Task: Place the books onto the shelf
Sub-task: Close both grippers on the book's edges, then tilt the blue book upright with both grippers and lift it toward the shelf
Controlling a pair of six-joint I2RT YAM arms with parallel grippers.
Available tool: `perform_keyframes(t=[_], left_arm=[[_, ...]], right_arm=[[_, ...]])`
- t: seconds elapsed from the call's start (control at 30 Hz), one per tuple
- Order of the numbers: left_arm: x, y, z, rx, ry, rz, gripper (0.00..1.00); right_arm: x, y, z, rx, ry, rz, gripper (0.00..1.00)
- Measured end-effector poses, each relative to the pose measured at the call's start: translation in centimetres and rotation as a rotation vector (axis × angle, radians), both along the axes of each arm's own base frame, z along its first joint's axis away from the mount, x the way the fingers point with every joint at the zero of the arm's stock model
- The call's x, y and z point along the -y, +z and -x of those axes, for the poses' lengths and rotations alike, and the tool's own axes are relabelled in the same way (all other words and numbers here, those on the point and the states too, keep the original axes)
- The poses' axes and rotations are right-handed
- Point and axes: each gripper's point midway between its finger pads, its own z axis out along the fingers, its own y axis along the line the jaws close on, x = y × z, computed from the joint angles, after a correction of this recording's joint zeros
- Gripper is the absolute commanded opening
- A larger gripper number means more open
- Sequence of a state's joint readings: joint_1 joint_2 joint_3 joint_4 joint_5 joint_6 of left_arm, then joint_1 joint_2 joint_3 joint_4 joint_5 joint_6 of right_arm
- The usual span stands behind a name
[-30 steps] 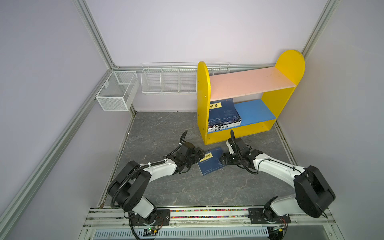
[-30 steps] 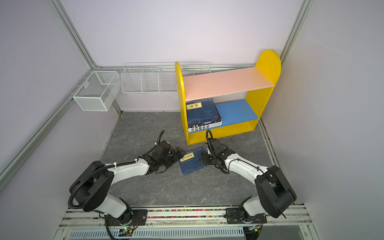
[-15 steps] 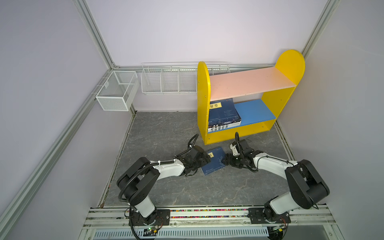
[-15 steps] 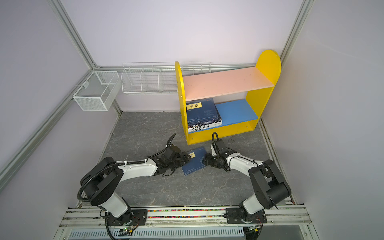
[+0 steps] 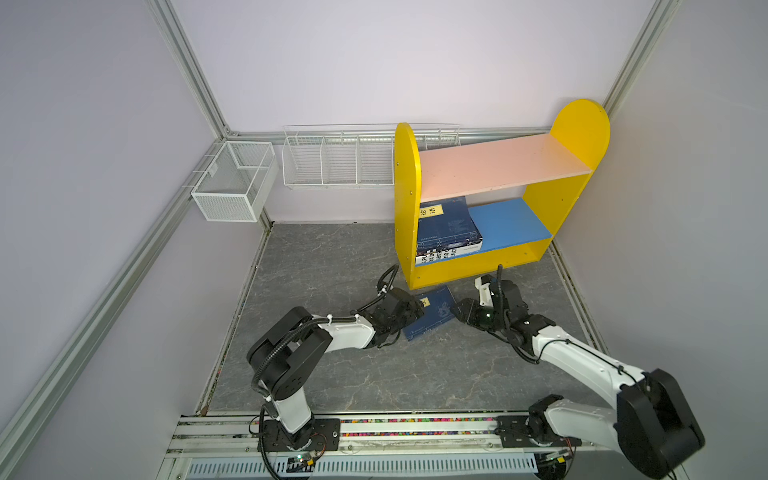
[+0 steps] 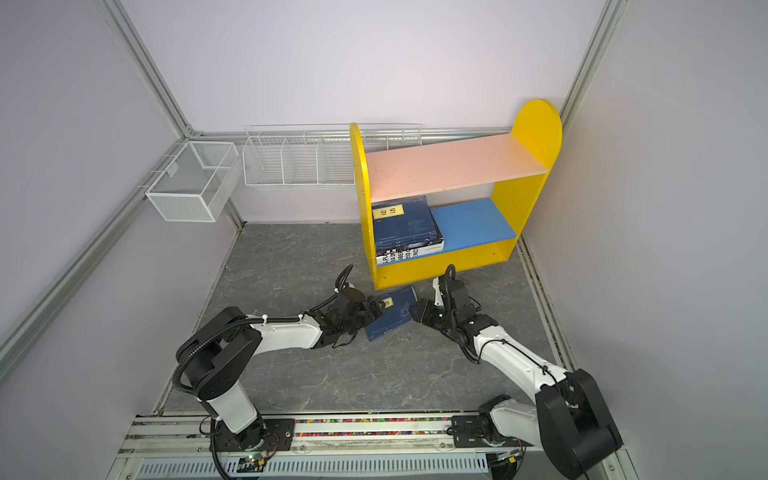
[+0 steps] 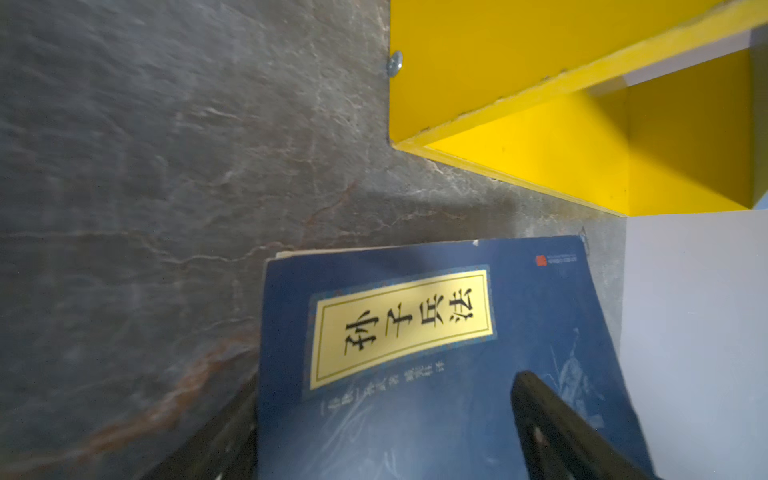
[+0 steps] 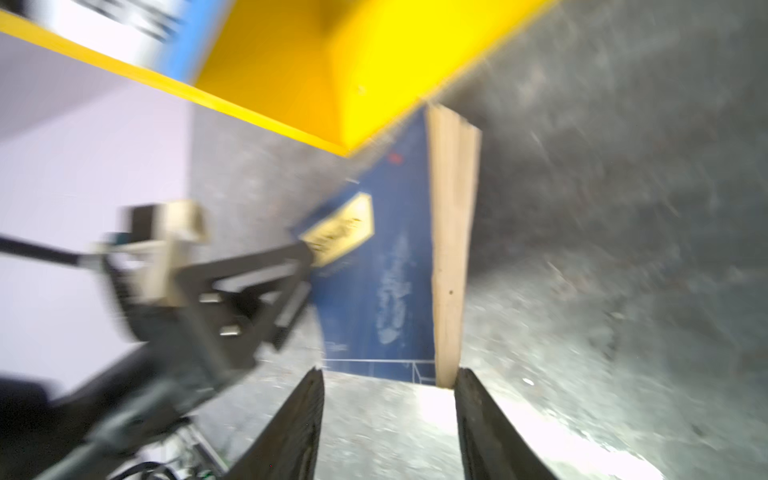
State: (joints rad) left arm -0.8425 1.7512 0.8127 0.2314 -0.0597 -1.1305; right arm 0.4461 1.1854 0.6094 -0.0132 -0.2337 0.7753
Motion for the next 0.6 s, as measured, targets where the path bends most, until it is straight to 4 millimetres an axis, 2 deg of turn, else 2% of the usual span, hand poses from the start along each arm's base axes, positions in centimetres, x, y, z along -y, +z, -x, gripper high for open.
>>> perform_keyframes(t=[0.07,0.13,0.37,0.43,0.6], left_arm=[[0.5,0.2,-0.1,0.005,-0.011,0.026,0.89],[1.1,0.2,0.2,-0.002,-0.032,0.051,0.89],[2.4,0.2,0.8,-0.018,-0.081,0.099,0.84],[2.7,0.3,0.7,-0.017,-0.084,0.115,0.84],[3.0,0.3,0.6,-0.025,-0.085,0.142,0.84]], right_arm=[[-0.3,1.1,-0.7,0.042,-0.006,-0.031,0.53],[-0.9,1.1,-1.0,0.044,0.004,-0.051,0.53],[-2.6,-1.7,-1.8,-0.027,0.040,-0.068,0.51],[-2.8,-2.1,-2.2,-0.033,0.037,-0.070,0.46],[-2.7,-2.5,-2.8,-0.035,0.011,-0.069,0.26]])
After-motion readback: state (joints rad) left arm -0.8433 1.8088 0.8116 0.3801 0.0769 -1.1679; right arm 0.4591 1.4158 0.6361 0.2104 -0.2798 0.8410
